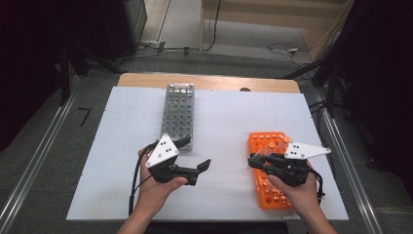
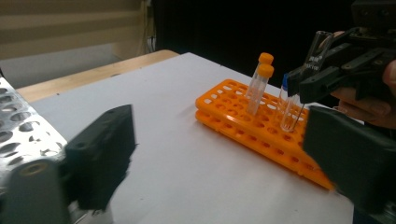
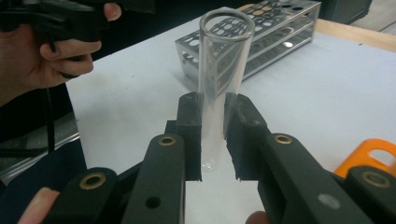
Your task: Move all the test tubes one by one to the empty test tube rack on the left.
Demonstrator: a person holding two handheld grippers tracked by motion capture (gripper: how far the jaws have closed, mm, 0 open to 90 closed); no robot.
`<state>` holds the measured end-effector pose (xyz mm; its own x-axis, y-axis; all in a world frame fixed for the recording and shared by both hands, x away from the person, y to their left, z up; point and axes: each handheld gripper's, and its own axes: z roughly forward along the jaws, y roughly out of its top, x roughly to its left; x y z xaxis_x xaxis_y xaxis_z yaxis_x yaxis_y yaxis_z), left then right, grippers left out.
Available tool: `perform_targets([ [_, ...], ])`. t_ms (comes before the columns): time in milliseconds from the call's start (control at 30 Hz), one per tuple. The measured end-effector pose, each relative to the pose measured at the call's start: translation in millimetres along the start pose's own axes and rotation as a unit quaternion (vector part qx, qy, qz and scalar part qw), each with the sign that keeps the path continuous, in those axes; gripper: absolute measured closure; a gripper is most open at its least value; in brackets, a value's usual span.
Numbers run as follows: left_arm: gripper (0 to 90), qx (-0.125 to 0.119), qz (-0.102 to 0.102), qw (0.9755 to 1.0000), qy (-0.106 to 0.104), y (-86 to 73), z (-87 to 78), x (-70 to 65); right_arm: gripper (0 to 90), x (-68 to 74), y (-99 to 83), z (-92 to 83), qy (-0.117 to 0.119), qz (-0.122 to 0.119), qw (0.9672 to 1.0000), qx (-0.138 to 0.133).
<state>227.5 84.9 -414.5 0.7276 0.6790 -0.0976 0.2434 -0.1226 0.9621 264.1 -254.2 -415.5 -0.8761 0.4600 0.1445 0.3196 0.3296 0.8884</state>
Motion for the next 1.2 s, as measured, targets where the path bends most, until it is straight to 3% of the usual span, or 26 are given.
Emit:
perform_targets([
  [100, 20.9, 0.007, -0.006, 0.9998, -0.02, 3.6, 11.2, -8.6, 74.2, 2.7, -1.0, 3.1, 0.0, -0.002, 1.0, 0.007],
  [133, 26.5, 0.01, -0.006, 0.9996, -0.026, 5.1, 14.5, -11.7, 74.2, 3.9, -2.1, 5.5, 0.002, -0.003, 0.9999, 0.013],
  [300, 35.8, 0.018, 0.0, 0.9978, -0.064, 15.3, 32.1, -25.9, 74.2, 5.9, -4.1, 7.7, 0.001, -0.001, 0.9998, 0.02],
  [333, 42.0, 0.021, 0.004, 0.9972, -0.072, 17.3, 36.0, -28.4, 74.2, 7.2, -4.5, 9.1, 0.003, -0.004, 0.9997, 0.023],
  [600, 56.1, 0.033, 0.022, 0.9927, -0.114, 25.2, 65.6, -45.3, 74.2, 9.8, -5.3, 12.5, 0.005, -0.012, 0.9994, 0.032],
  [700, 61.3, 0.04, 0.024, 0.9898, -0.135, 26.5, 75.4, -49.2, 74.2, 10.6, -5.4, 13.7, 0.006, -0.014, 0.9992, 0.036],
  [1000, 68.5, 0.047, 0.03, 0.9881, -0.143, 24.7, 87.6, -55.8, 74.2, 13.0, -5.6, 15.7, 0.01, -0.021, 0.9988, 0.043],
  [1200, 73.3, 0.05, 0.039, 0.9883, -0.139, 24.1, 89.1, -56.9, 74.2, 12.1, -5.8, 15.3, 0.012, -0.017, 0.9988, 0.044],
])
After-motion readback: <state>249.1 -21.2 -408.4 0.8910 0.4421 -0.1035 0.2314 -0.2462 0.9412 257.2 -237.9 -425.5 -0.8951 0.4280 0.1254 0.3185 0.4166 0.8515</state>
